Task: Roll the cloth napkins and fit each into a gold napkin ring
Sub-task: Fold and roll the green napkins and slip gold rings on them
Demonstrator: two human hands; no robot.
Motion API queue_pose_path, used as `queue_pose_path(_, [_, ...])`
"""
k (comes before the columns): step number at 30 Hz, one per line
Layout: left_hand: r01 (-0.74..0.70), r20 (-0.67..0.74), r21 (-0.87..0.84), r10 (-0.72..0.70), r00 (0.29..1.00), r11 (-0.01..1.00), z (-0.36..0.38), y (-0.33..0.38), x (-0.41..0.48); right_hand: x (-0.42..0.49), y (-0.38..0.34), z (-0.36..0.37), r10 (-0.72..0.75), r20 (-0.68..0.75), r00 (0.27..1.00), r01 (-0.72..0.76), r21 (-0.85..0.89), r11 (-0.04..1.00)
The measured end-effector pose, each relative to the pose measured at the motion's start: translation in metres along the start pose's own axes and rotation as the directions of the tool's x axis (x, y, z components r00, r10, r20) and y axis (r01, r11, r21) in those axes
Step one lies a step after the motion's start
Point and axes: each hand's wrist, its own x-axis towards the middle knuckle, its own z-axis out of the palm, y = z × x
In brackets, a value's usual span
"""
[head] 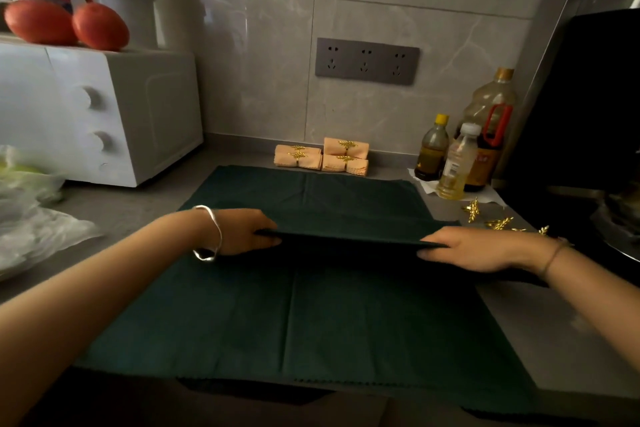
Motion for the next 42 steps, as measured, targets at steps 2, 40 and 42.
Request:
queue_pose_path(2, [0.025, 0.058, 0.026, -0.026, 0.998, 0.999, -0.013, 0.002, -0.002, -0.007, 0.002, -0.012, 0.04, 0.076, 0.996, -0.046, 0.078, 0.996])
queue_pose_path(40, [0.102, -0.294, 0.079, -0.075, 0.953, 0.992, 0.042, 0.024, 0.121, 0.129, 0.068, 0.01, 0.127, -0.427, 0.895, -0.076, 0.135, 0.988])
queue_pose_path(42, [0.144, -0.185, 0.025, -0.137, 0.973, 0.989, 0.056, 0.037, 0.127, 0.127, 0.065, 0.01, 0.154, -0.428, 0.891, -0.104, 0.137, 0.985])
